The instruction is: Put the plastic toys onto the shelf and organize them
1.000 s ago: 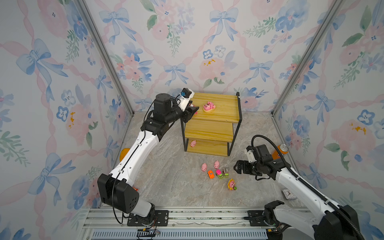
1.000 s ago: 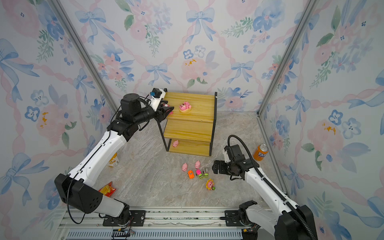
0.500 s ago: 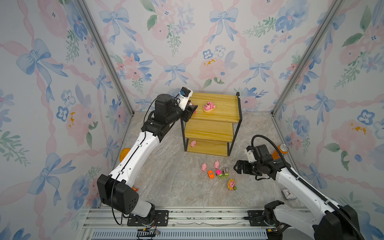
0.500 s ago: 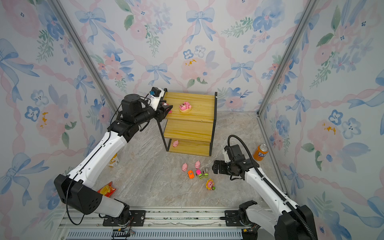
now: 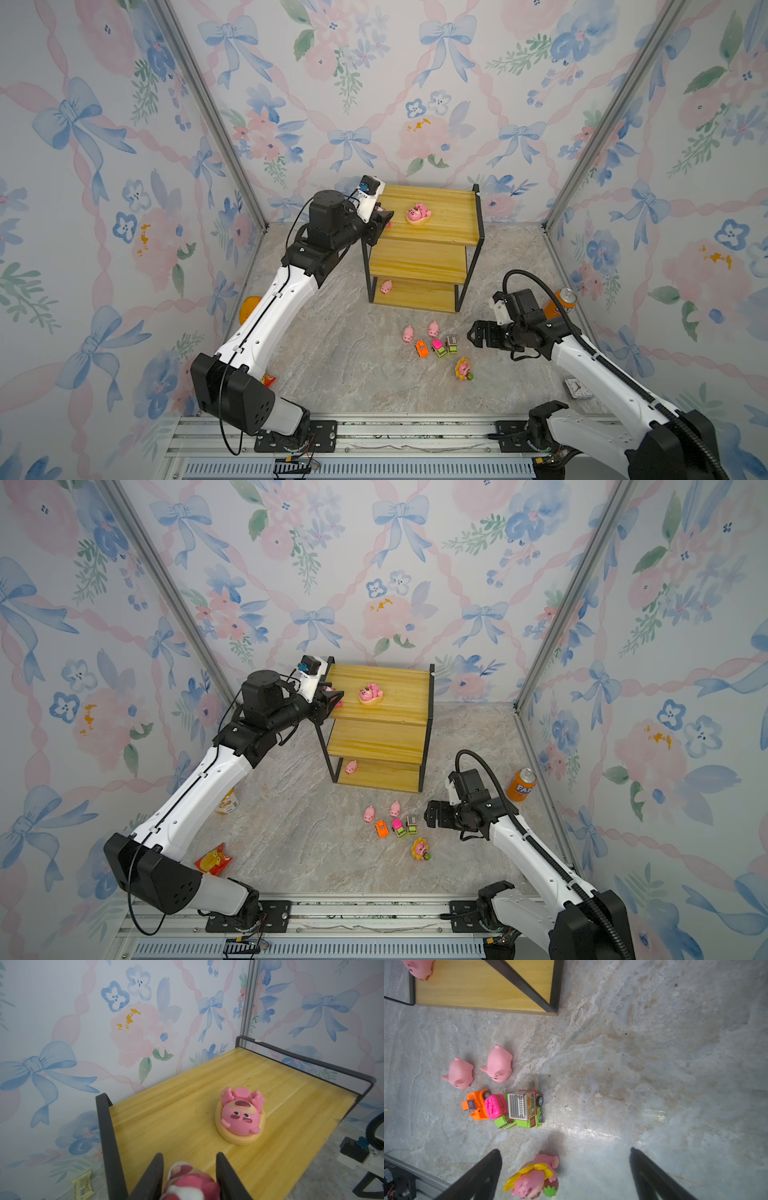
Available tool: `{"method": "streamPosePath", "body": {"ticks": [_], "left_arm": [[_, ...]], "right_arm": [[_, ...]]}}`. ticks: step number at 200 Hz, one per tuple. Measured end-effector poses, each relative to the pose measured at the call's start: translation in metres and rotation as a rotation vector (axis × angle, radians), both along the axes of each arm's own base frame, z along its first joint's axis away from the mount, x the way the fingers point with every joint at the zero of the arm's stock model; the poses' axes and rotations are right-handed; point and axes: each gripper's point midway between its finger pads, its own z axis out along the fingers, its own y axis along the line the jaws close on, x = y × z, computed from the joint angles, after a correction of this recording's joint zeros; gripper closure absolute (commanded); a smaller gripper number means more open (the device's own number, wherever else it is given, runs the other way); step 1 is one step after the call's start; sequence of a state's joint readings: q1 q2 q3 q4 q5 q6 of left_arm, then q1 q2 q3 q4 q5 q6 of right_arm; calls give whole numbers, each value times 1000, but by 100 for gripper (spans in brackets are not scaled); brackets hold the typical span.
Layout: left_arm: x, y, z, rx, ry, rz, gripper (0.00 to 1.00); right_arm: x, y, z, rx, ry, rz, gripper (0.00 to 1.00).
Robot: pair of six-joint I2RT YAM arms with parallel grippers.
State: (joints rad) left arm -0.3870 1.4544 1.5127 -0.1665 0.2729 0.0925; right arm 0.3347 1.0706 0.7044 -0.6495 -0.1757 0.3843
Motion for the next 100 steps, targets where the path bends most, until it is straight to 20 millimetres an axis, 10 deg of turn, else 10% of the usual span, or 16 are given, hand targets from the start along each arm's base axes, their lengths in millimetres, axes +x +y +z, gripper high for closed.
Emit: {"method": "streamPosePath", "body": {"ticks": [100], "left_arm": [[1, -1, -1, 1, -1, -5, 78]], "right_arm": [[0, 0, 0, 0, 0, 0, 2]]}}
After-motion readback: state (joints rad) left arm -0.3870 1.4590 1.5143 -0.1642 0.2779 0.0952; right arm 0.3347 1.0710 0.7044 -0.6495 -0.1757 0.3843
